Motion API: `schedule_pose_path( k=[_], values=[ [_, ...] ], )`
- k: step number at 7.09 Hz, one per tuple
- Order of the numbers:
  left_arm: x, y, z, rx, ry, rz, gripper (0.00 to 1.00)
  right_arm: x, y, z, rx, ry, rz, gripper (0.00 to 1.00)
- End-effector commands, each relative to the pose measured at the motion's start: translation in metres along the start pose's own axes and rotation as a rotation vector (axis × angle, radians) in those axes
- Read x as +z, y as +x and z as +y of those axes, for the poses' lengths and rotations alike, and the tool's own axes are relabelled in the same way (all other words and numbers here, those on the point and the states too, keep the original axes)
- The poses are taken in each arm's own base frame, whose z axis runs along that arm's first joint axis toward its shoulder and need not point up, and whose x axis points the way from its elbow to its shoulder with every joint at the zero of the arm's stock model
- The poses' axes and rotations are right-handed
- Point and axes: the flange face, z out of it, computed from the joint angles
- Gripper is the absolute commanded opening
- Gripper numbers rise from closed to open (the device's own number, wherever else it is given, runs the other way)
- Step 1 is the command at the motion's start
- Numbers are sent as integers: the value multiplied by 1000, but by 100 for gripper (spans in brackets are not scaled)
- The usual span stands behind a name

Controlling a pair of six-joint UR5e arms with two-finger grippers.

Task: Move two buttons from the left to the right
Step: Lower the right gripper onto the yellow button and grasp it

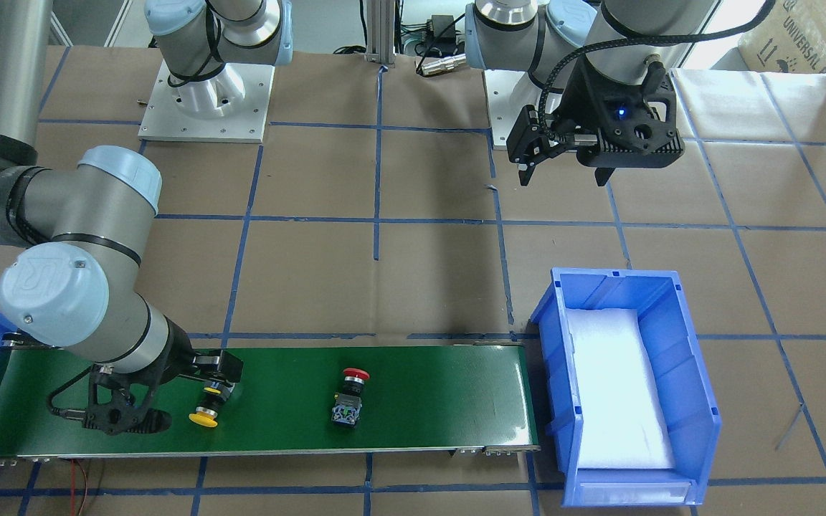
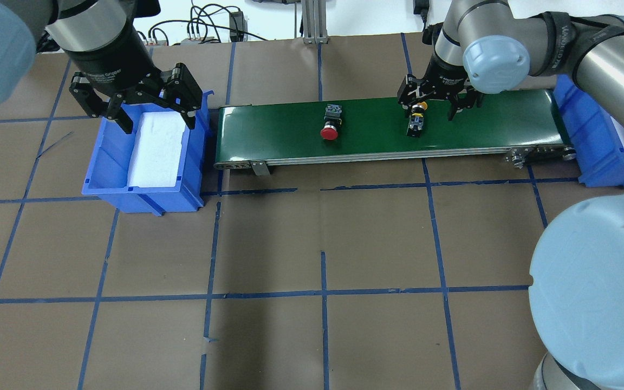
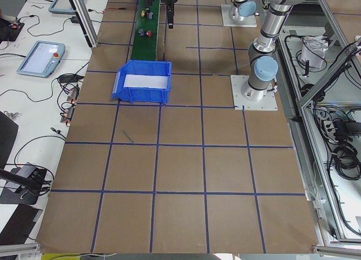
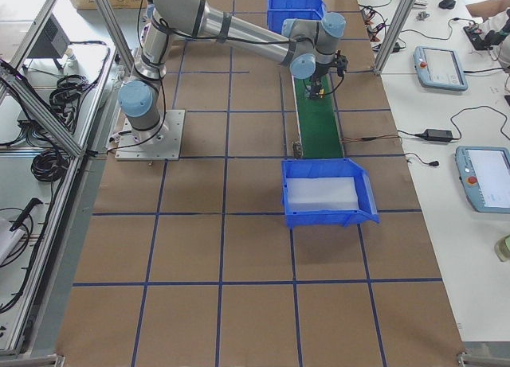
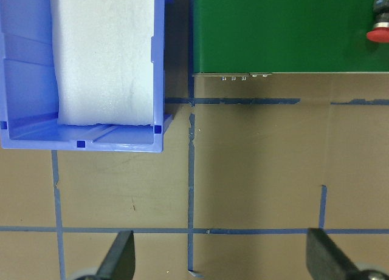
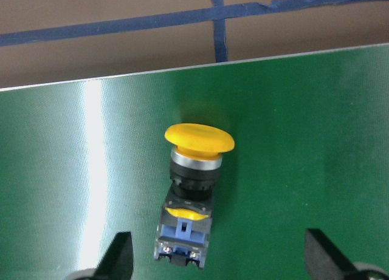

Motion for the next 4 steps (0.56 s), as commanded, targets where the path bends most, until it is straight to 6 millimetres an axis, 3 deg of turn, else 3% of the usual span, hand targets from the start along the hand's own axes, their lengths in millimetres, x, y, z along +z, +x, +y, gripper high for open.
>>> schedule_pose_path(
  k=[1,2,3,4],
  values=[
    [-1,0,0,0,2,2,100,11,0,-5,-3,1,-2,100],
    [-1,0,0,0,2,0,100,17,2,-6,-14,-8,-2,81],
    [-1,0,-1,0,2,0,100,17,2,-9,-15,1,-2,74],
    [-1,0,-1,0,2,0,100,19,4,-11,-13,-1,-2,73]
  ],
)
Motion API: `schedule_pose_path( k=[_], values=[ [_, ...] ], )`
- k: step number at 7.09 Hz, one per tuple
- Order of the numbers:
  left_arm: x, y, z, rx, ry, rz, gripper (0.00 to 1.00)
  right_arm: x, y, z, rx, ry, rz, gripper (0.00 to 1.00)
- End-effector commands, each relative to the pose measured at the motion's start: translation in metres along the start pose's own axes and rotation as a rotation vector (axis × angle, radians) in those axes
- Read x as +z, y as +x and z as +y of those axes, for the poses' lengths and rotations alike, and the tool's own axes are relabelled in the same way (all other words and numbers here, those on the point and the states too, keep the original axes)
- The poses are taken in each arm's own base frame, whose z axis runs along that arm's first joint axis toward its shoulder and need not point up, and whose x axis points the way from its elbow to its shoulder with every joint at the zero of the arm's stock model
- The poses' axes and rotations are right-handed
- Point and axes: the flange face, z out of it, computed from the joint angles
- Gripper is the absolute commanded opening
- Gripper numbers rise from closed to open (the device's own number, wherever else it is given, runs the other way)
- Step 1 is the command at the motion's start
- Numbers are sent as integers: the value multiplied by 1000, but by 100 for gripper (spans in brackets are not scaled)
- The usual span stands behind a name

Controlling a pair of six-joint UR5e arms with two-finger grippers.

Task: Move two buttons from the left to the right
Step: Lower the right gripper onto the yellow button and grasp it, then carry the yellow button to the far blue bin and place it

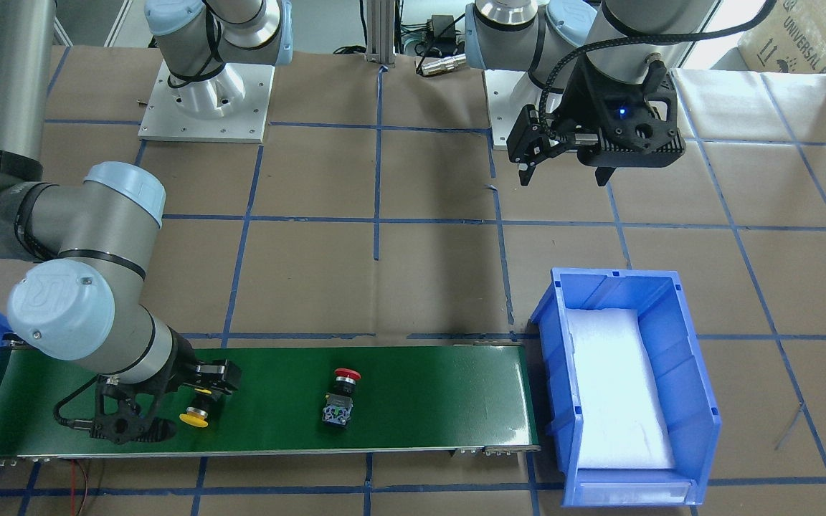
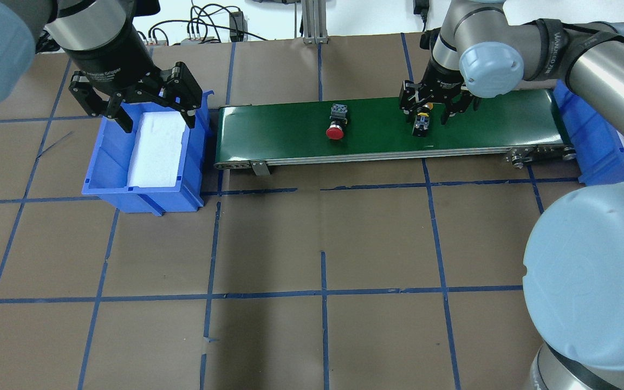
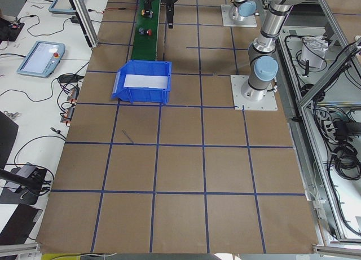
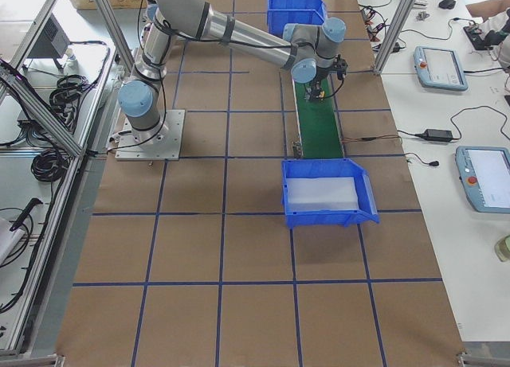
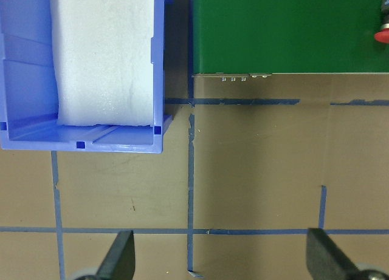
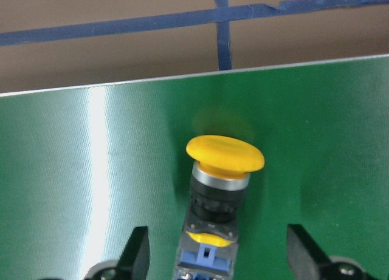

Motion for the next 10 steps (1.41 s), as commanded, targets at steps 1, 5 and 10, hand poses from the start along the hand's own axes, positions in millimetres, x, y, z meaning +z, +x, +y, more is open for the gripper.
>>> schedule_pose_path(
  k=[1,5,10],
  values=[
    [-1,0,1,0,3,2,100,1,2,-4,-1,9,-1,59],
    [-1,0,0,-2,0,5,100,-36,10,-6,-12,38,14,18],
    [-2,0,1,-2,3,5,100,-132,230,-5,-208,29,7,15]
  ],
)
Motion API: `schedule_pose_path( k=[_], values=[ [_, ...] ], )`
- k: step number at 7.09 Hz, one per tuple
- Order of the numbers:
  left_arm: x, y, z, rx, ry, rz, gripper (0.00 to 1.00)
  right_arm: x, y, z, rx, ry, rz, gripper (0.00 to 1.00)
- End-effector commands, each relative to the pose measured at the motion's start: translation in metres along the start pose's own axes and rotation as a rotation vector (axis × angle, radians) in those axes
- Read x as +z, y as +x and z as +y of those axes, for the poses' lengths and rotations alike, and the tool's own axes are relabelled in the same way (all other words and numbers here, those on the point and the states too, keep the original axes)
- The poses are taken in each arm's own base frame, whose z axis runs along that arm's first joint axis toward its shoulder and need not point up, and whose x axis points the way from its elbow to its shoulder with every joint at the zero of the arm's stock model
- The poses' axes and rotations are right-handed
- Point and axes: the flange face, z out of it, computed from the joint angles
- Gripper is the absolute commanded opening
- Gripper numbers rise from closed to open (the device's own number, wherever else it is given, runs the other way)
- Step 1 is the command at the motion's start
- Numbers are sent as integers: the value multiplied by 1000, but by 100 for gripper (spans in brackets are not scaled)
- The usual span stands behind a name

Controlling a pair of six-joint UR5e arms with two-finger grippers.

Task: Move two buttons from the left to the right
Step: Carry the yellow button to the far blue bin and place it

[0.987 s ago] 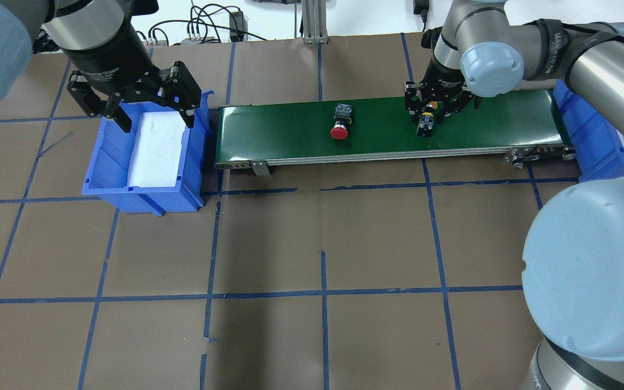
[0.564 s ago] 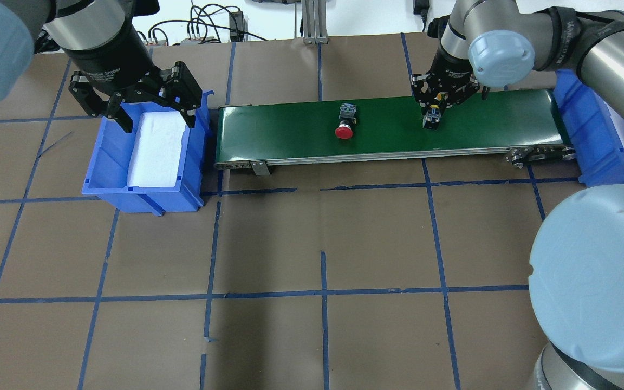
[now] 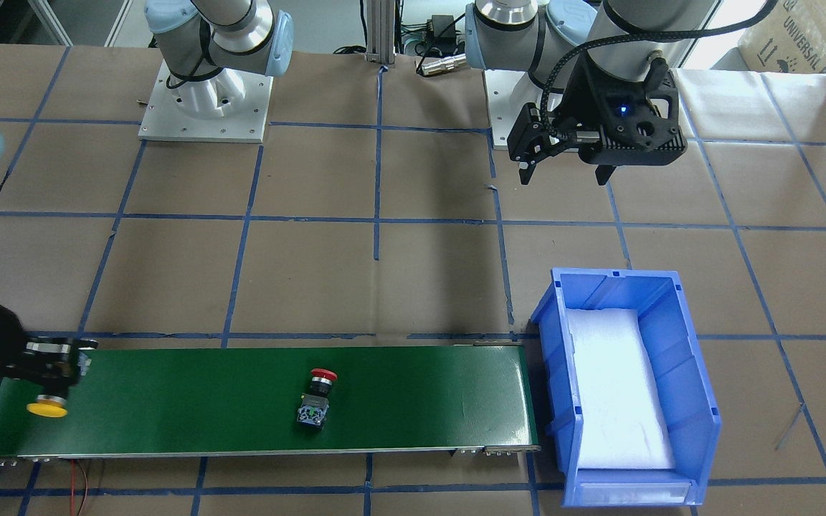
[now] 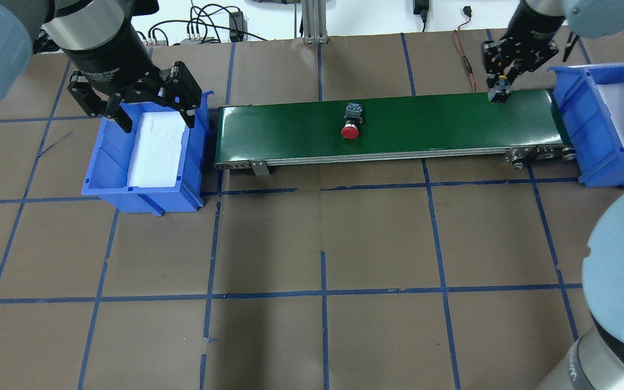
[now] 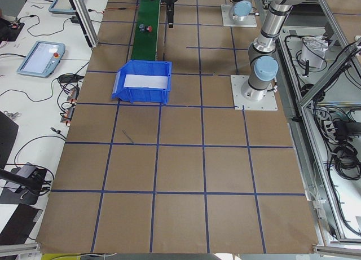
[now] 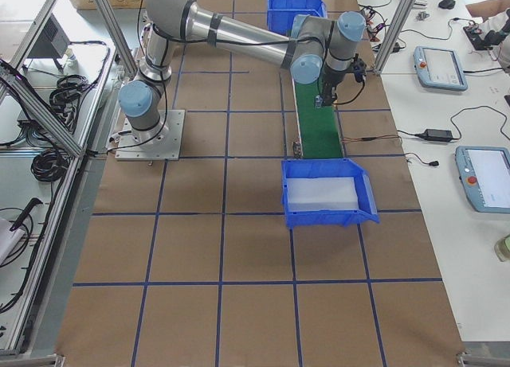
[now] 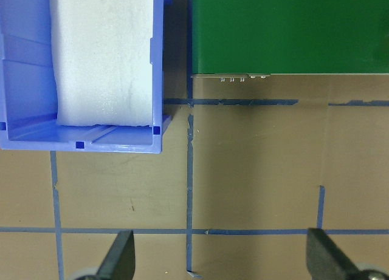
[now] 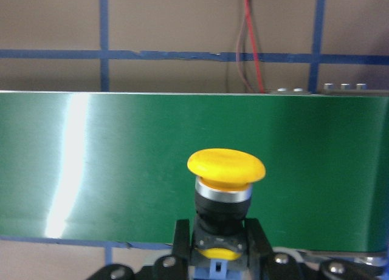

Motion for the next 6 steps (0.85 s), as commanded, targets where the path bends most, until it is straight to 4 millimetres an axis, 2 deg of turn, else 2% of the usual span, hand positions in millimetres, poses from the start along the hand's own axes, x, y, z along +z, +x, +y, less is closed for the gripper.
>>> schedule_pose_path(
  k=[1,2,4,5,6],
  values=[
    [-1,0,0,0,1,2,100,-18,126,31,-84,10,-4,15],
    [-1,0,0,0,1,2,100,-31,165,48,-80,11,11,16],
    [-1,0,0,0,1,2,100,-23,231,68,-79,3,36,16],
    [-1,0,0,0,1,2,100,-22,246,61,-82,-8,130,16],
    [-1,0,0,0,1,2,100,6,255,52,-114,-31,108,18]
  ],
)
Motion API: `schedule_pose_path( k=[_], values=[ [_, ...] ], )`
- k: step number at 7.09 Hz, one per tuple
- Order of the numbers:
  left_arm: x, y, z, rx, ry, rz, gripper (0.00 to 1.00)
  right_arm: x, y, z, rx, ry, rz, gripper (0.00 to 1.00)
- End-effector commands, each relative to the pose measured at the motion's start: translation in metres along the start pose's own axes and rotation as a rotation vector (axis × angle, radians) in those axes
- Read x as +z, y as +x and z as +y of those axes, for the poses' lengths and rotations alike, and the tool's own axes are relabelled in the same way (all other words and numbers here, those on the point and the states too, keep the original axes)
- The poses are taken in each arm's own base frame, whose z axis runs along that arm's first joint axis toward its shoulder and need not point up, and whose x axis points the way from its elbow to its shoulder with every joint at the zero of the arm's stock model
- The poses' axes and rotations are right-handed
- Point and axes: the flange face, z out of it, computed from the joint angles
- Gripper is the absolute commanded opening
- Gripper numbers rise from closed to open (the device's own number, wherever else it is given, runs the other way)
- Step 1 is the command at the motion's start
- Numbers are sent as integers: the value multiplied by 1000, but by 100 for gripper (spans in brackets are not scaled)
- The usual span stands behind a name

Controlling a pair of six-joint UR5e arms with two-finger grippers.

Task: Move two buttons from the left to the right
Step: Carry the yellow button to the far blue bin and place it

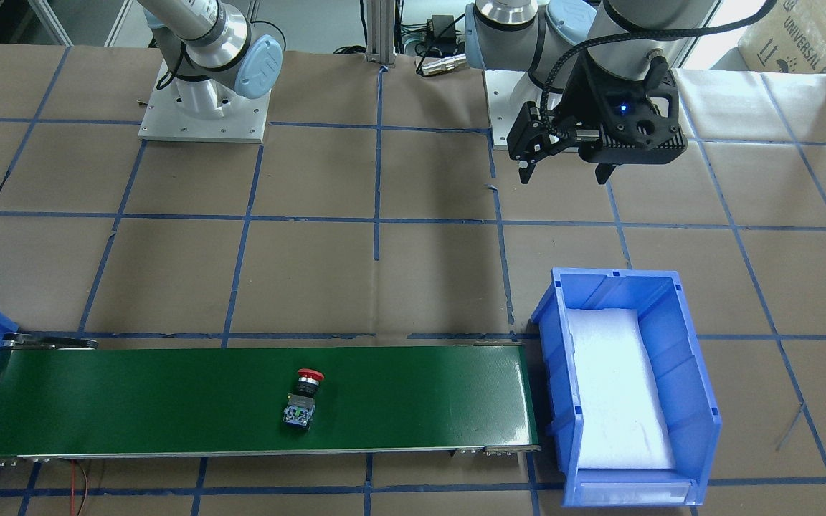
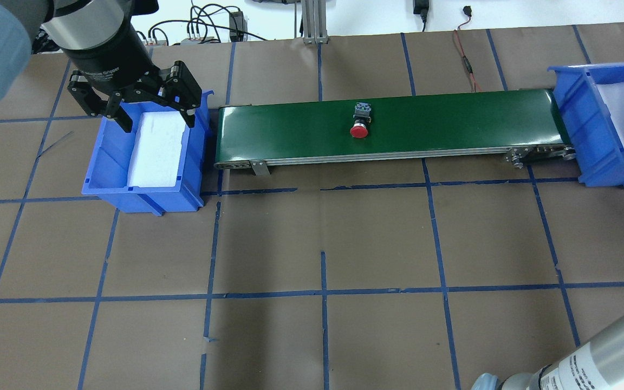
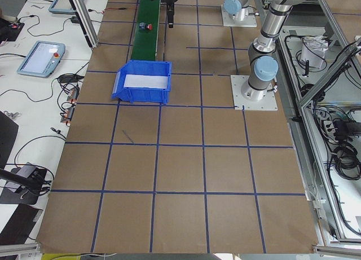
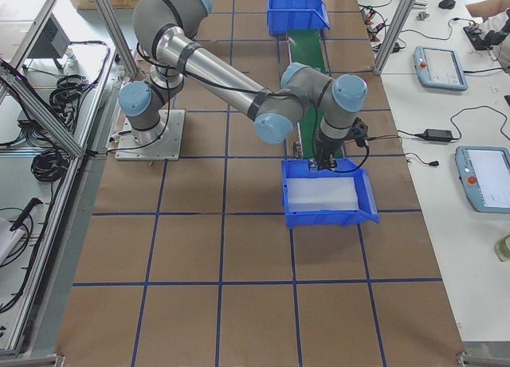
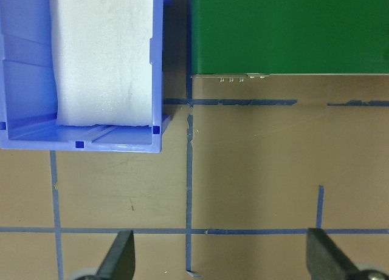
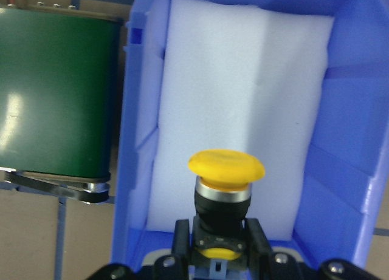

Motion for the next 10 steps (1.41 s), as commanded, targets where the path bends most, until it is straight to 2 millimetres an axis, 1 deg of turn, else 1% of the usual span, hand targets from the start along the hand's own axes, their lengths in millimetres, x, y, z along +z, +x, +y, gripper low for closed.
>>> schedule_pose_path(
  k=[1,2,3,4,5,6,7,8,9,10],
  values=[
    [0,0,1,0,0,0,100,34,19,-9,-34,-27,6,20],
    [-1,0,2,0,2,0,100,38,17,-11,-37,-32,2,26],
    [-2,-1,3,-1,3,0,100,53,19,-12,-35,-46,-21,45],
    [-2,-1,3,-1,3,0,100,63,24,-15,-34,-54,-21,83],
    [-2,0,4,0,3,0,100,58,25,-13,-34,-62,-5,100],
    [-1,-1,3,-1,2,0,100,54,25,-12,-32,-63,-2,100],
    [0,-1,2,-1,0,2,100,28,26,-12,-32,-34,27,100],
    [1,0,1,0,-3,1,100,9,26,-15,-29,-16,38,100],
    [0,0,2,0,0,2,100,8,9,-19,-43,-30,-7,100],
    [-1,-1,3,-1,1,2,100,-20,-36,-32,-103,-16,-2,100]
  ],
)
